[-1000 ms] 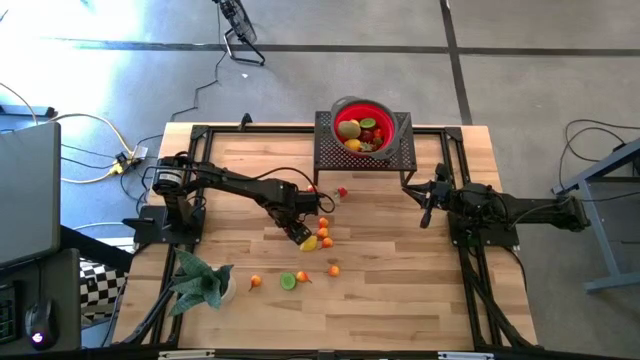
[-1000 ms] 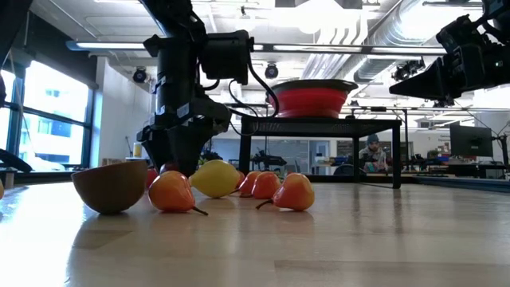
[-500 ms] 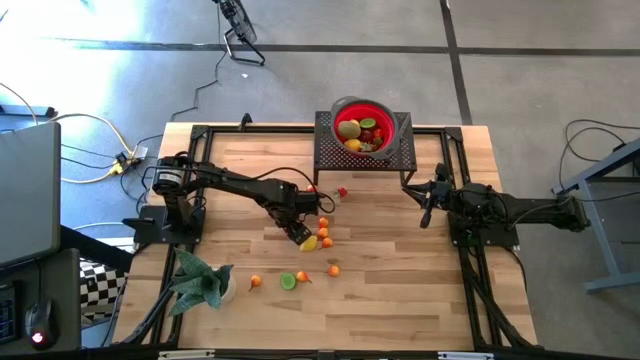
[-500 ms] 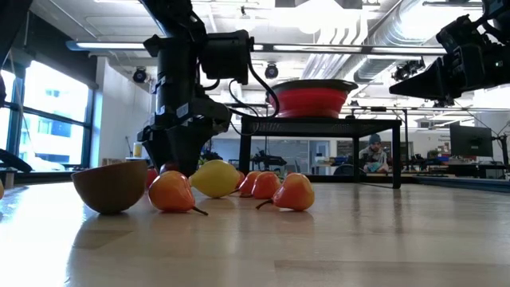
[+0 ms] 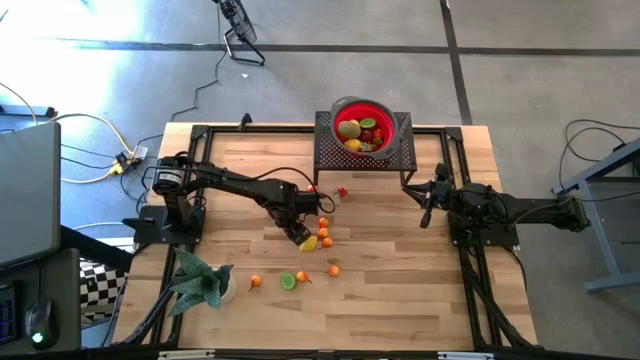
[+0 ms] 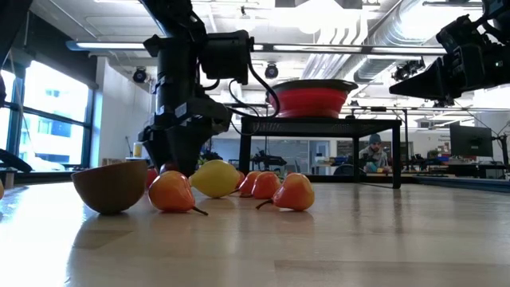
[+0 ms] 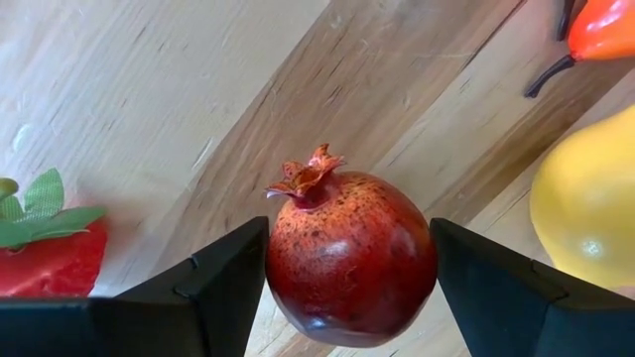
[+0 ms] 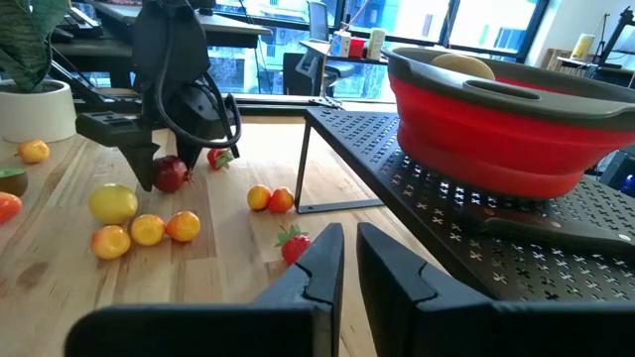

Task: Pick & Place Fruit
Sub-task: Put the pomegranate into the strainer on the shelf, then put the strawberry into the strainer on the shelf

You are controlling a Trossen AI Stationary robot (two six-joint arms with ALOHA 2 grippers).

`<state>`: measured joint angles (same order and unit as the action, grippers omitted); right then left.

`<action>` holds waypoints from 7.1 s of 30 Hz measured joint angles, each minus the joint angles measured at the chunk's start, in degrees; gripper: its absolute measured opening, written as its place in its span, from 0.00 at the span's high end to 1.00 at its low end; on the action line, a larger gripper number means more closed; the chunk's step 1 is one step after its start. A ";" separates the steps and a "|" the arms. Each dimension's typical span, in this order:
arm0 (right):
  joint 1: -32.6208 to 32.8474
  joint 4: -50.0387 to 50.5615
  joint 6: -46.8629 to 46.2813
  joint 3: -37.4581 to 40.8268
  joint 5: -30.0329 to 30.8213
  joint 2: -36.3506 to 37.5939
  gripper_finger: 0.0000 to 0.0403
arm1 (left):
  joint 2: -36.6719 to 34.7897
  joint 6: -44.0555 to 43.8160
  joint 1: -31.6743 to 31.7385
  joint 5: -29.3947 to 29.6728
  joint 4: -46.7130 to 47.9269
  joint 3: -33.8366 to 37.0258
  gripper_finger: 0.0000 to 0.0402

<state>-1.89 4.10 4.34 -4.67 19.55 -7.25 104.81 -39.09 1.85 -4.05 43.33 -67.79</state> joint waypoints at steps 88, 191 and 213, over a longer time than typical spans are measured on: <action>0.00 -0.12 0.02 0.00 0.01 0.02 0.93 | 9.57 31.68 20.70 14.10 -20.41 -45.81 0.47; 0.00 -0.83 -4.54 0.01 0.02 0.00 0.93 | 6.96 42.30 4.83 12.09 -48.88 -21.50 0.85; 0.00 -0.45 -4.76 0.02 0.03 0.00 0.93 | -11.67 43.92 4.87 12.31 -71.49 9.84 0.85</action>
<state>-1.89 3.65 -0.43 -4.64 19.58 -7.25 93.14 4.83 6.72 8.25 -28.16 -57.95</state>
